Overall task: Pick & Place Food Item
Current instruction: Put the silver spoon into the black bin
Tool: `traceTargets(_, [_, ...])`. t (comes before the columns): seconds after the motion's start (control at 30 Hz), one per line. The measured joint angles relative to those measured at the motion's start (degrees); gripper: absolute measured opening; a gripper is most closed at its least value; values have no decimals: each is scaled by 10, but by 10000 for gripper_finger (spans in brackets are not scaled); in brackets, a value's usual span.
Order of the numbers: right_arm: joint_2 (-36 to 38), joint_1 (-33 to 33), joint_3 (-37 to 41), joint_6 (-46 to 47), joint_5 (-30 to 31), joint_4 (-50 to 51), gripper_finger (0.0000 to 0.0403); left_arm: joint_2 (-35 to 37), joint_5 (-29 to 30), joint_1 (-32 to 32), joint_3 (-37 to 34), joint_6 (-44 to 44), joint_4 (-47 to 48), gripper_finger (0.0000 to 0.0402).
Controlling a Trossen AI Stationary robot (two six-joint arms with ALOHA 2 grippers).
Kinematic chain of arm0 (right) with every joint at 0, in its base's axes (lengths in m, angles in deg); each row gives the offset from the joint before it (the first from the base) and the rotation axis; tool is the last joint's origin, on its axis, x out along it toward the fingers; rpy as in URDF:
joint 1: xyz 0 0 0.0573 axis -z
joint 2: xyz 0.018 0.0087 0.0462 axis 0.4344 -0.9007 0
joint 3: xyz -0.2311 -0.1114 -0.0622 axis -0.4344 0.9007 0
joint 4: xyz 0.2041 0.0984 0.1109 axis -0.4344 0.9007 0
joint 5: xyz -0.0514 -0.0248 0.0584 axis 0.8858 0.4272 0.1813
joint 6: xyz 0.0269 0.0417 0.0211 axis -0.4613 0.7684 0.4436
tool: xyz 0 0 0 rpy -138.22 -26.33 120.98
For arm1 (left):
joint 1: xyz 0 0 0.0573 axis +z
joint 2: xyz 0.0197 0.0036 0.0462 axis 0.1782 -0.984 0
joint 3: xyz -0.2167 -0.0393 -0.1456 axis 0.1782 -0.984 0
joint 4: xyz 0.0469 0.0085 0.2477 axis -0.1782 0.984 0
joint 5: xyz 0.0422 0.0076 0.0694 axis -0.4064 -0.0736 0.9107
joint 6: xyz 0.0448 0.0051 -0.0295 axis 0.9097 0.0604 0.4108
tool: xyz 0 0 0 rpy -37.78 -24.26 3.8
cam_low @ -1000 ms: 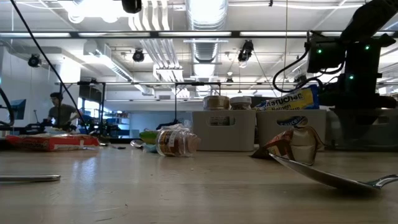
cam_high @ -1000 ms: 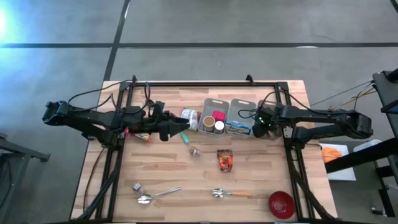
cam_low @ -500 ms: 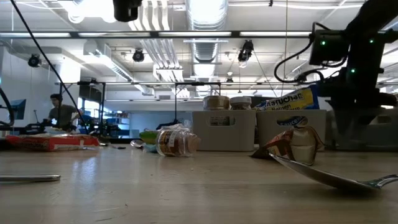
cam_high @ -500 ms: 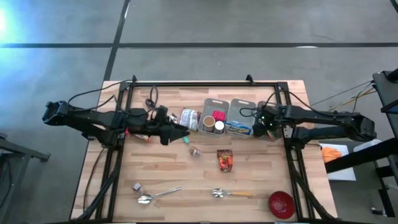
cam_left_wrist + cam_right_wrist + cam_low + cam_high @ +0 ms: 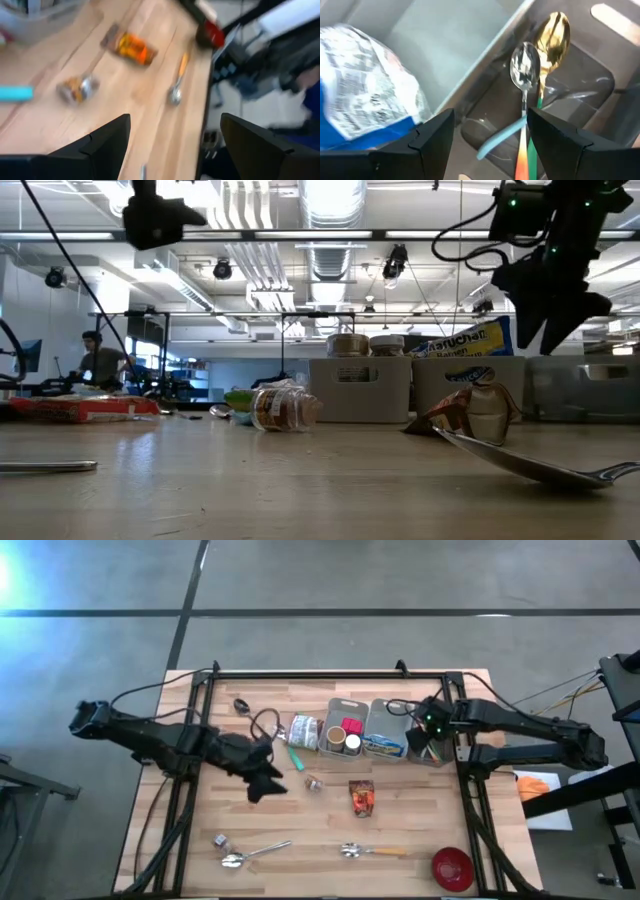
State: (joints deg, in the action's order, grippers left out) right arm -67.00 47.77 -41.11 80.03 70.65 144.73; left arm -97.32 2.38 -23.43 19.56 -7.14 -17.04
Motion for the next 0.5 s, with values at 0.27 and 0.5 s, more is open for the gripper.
traceTargets(0.27, [1, 0, -32, -6, 0, -1, 249, -12, 25, -94, -21, -4, 28, 314])
traceTargets(0.5, [1, 0, -38, -6, 0, -2, 249, -52, 51, -161, -19, -32, 63, 314])
